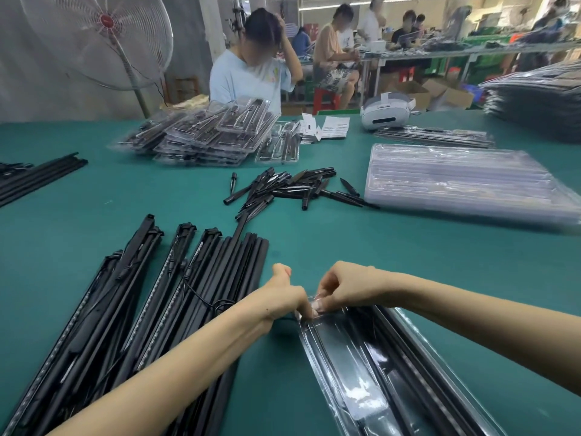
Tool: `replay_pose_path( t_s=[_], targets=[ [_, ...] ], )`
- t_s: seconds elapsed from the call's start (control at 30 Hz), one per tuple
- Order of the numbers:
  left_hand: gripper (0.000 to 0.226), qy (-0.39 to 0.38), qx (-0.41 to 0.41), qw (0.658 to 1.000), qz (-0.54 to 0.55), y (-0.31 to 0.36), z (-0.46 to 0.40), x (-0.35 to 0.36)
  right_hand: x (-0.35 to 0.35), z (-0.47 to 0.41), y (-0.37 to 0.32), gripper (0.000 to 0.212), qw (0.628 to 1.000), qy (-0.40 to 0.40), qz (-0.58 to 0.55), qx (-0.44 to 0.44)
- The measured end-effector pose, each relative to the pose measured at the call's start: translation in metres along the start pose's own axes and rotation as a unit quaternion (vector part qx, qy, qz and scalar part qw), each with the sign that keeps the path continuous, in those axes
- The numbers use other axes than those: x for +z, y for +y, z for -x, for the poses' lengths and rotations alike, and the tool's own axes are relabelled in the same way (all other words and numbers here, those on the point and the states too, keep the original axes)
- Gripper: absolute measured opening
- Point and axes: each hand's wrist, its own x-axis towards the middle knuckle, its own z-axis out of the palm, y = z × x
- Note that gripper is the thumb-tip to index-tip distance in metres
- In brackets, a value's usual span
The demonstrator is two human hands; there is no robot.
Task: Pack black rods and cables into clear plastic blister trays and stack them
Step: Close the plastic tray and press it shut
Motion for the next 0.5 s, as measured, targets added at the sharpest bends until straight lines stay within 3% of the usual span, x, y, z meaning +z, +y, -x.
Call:
replay_pose_path(
  t_s=[0.1, 0.2, 0.4, 0.5],
  targets=[
    [0.087, 0.002, -0.001, 1.000, -0.007, 0.000, -0.001, 0.005, 0.008, -0.002, -0.007, 0.021, 0.991, 0.039, 0.121, 0.042],
    [0.093, -0.006, -0.004, 1.000, -0.012, 0.000, 0.000, 0.005, 0.010, -0.001, -0.007, 0.032, 0.990, 0.044, 0.131, 0.040],
    [0.105, -0.042, -0.013, 0.998, -0.037, 0.006, 0.005, -0.004, -0.010, 0.007, 0.004, 0.015, 0.996, -0.049, -0.043, -0.053],
    [0.090, -0.063, -0.006, 0.997, -0.053, 0.011, 0.013, -0.008, -0.015, 0.003, 0.004, 0.021, 0.995, -0.054, -0.065, -0.051]
  ],
)
